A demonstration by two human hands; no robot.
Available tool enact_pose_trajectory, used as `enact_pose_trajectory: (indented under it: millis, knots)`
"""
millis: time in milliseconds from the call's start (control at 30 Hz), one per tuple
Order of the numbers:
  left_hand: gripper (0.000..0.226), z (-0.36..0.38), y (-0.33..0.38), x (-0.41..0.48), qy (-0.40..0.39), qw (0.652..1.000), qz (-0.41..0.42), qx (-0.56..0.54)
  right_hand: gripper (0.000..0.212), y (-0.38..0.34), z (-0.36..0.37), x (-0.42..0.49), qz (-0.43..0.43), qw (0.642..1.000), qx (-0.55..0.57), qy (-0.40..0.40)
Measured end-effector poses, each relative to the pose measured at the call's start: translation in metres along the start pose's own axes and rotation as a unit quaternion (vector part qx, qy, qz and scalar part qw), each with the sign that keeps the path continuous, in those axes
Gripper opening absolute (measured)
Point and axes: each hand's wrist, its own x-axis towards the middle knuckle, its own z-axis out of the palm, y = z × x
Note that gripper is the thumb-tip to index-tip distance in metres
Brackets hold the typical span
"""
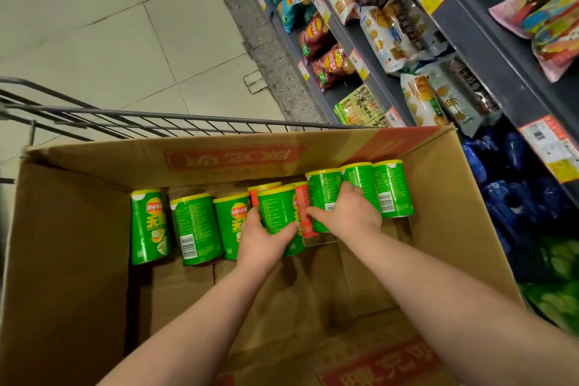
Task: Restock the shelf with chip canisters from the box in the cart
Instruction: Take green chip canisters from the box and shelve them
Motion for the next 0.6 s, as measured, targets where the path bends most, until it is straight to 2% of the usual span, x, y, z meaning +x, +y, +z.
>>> enact_pose_trajectory:
  millis: [100,300,367,433,533,600]
  knots:
    - [0.078,-0.002,-0.002,-0.001,-0.007,1.0,-0.001,-0.011,0.092,-0.005,0.004,-0.001,0.001,1.0,-0.027,0.016]
    - [0.099,-0.005,-0.004,-0.004,-0.01,1.0,-0.002,-0.018,0.079,-0.002,0.0,-0.005,0.014,0.999,0.034,0.012]
    - [0.089,-0.007,-0.002,-0.007,-0.017,1.0,-0.002,-0.025,0.08,0.002,-0.005,-0.01,0.011,0.998,0.067,0.004]
    - [0.069,-0.01,0.005,-0.013,-0.029,0.999,0.007,-0.026,0.085,0.009,-0.009,-0.017,0.007,0.994,0.108,-0.007]
    - [0.07,-0.01,0.011,-0.018,-0.045,0.998,0.024,-0.031,0.086,0.023,-0.015,-0.031,0.024,0.984,0.177,-0.016]
    - [0.069,-0.007,0.015,-0.021,-0.064,0.997,0.03,-0.044,0.079,0.034,-0.019,-0.041,0.039,0.973,0.227,-0.018]
